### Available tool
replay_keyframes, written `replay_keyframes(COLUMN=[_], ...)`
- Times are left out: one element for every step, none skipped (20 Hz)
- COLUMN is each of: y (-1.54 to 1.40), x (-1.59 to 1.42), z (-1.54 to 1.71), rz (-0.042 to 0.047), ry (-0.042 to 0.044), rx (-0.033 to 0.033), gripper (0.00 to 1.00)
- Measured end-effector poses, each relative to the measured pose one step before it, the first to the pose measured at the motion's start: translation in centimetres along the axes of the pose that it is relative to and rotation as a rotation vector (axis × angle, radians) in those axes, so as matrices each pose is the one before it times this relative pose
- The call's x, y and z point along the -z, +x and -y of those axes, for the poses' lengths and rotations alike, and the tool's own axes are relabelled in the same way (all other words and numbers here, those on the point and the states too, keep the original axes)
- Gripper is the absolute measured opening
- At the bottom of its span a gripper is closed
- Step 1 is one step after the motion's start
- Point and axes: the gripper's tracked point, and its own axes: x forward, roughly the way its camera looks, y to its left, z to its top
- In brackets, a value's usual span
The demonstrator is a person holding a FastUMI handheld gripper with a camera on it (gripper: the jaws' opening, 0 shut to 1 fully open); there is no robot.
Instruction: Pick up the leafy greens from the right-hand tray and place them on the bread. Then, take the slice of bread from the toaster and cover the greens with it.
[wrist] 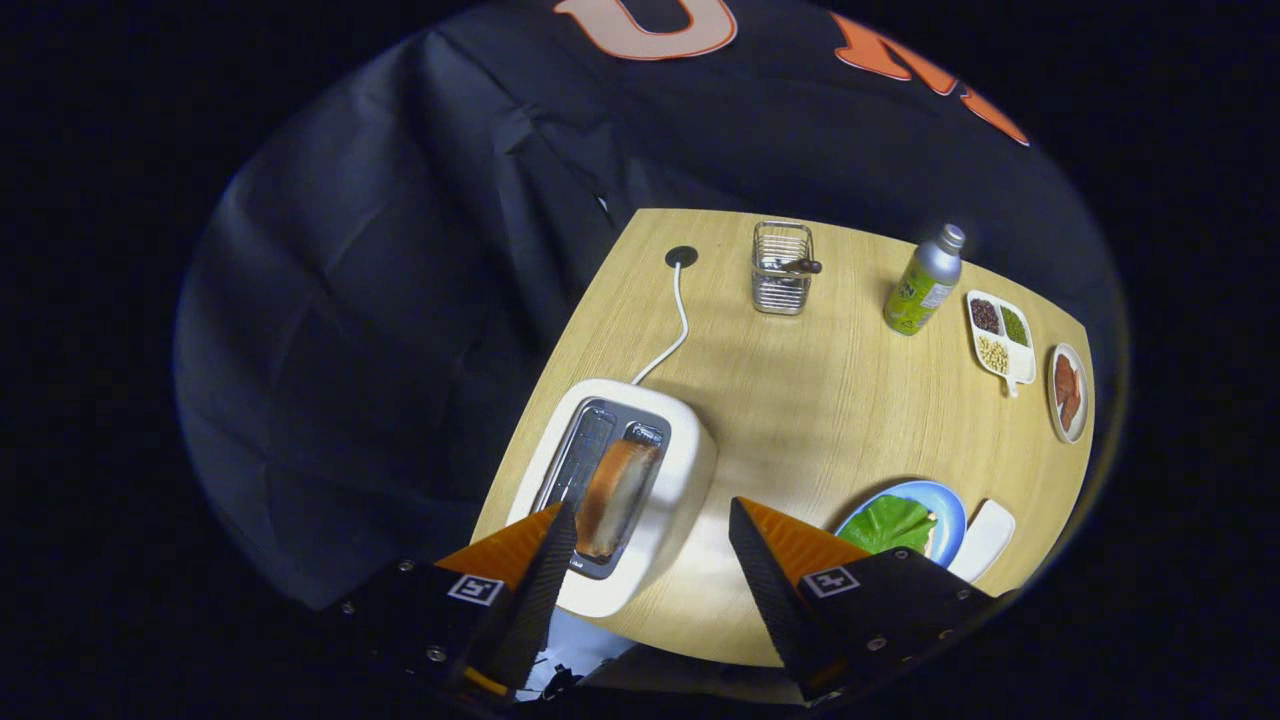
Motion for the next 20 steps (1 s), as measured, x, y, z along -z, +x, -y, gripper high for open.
replay_keyframes(y=[0.410,0.561,0.494,0.431,0.634,0.493,0.355,0.421,0.252,0.343,0.228,0.318,0.304,0.300,0.293,0.077,0.080,0.074,0.025,-0.296], x=[-0.070,0.047,-0.161,-0.068,0.012,0.407,0.145,0.229,0.141,0.217,0.076,-0.043,0.068,0.295,0.014,0.364,0.079,0.168,-0.048,-0.062], z=[-0.607,-0.515,-0.187,-0.040,-0.042,-0.175,-0.298,-0.166,-0.348,-0.189,-0.068,-0.213,0.143,-0.024,0.210,0.372,0.086,-0.028,0.277,0.065], rz=[-0.01425,-0.01029,-0.00942,-0.00931,-0.01324,-0.01720,-0.01587,-0.01665,-0.01404,-0.01123,-0.00417,-0.00206,-0.00872,-0.00965,-0.00394,0.00070,0.00177,-0.00029,0.00619,0.00495], ry=[-0.00032,0.00040,-0.00327,-0.00213,-0.00029,0.00648,0.00546,0.00718,0.00162,-0.00366,-0.00658,-0.00728,-0.00287,-0.00256,-0.00672,-0.00739,-0.00593,0.00382,0.01558,0.02772], rx=[-0.00502,-0.00216,0.00521,0.01161,0.00782,0.00768,-0.00367,-0.00098,-0.01124,-0.00610,0.00303,0.00274,0.01273,0.01158,0.01569,0.01074,-0.00832,-0.01025,-0.00382,-0.01195], gripper=[0.90,0.89,0.86,0.84,0.80,0.78,0.72,0.69,0.65,0.62,0.58,0.55,0.51,0.49,0.44,0.41,0.37,0.33,0.27,0.23])
